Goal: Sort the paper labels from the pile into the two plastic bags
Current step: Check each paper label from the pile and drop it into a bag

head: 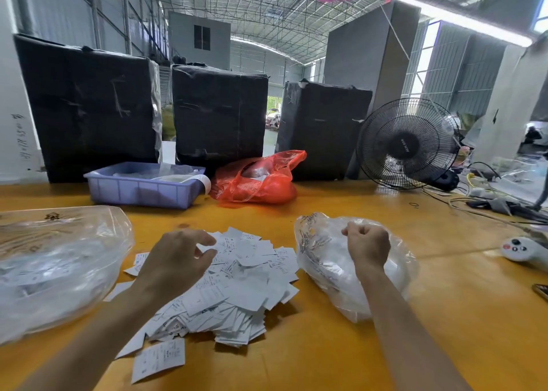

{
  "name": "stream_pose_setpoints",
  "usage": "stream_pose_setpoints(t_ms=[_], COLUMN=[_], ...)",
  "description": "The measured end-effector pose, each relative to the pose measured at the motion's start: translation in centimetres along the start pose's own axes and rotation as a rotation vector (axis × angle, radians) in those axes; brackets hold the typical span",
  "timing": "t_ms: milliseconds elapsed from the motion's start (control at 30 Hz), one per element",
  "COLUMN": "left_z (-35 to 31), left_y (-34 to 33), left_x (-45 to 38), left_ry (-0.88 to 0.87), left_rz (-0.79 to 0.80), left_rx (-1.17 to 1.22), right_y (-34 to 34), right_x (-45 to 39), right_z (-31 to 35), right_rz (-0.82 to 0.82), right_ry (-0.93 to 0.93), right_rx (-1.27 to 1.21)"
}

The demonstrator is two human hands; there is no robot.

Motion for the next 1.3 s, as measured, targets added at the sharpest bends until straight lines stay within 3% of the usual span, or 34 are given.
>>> stream_pose_setpoints(t_ms=[67,200,267,333,667,767,833,900,1000,1100,1300], left_z=[-0.2,0.1,0.2,0.3,0.0,-0.2,-0.2,-0.2,-0.8,-1.0,0.6], left_y=[-0.4,-0.8,-0.9,-0.9,-0.9,-1.0,-1.0,-1.2,-2.0,-2.6,-2.6], left_x=[-0.1,-0.2,-0.2,-0.3,-0.2,-0.3,-0.3,-0.3,-0.1,0.0,0.2], left_ry=[-0.021,-0.031,-0.030,-0.030,-0.050,-0.055,-0.051,-0.040,0.023,0.094,0.165], left_rz=[0.015,0.036,0.040,0.036,0.031,0.030,0.028,0.052,0.237,0.343,0.246], left_rx=[0.042,0.086,0.094,0.098,0.120,0.134,0.174,0.301,0.717,0.939,0.957], right_y=[-0.5,-2.8,-3.3,-3.1,-1.6,-1.2,-2.4,-5.1,-8.9,-11.1,-12.1], right_x=[0.0,0.2,0.6,0.8,0.5,1.3,2.4,4.6,8.7,11.2,12.8], right_z=[0.0,-0.8,-1.5,-1.6,0.7,2.8,3.9,4.9,6.3,6.7,6.0], right_rz=[0.057,0.317,0.354,0.331,0.142,0.126,0.306,0.615,0.981,1.109,1.172], right_ry=[0.024,0.046,0.043,0.048,0.183,0.228,0.109,-0.074,-0.206,-0.248,-0.291], right_rx=[0.051,0.657,0.842,0.863,0.371,0.053,-0.333,-0.599,-0.646,-0.644,-0.560])
Point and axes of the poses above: each hand's wrist, its own x-axis away from the middle knuckle, its own y-axis out of the back of the hand, z = x × y, the point moved 6 cm from there along -x, towards the middle knuckle, and after that the axes turned 12 degrees about z, right-handed, at the moved point
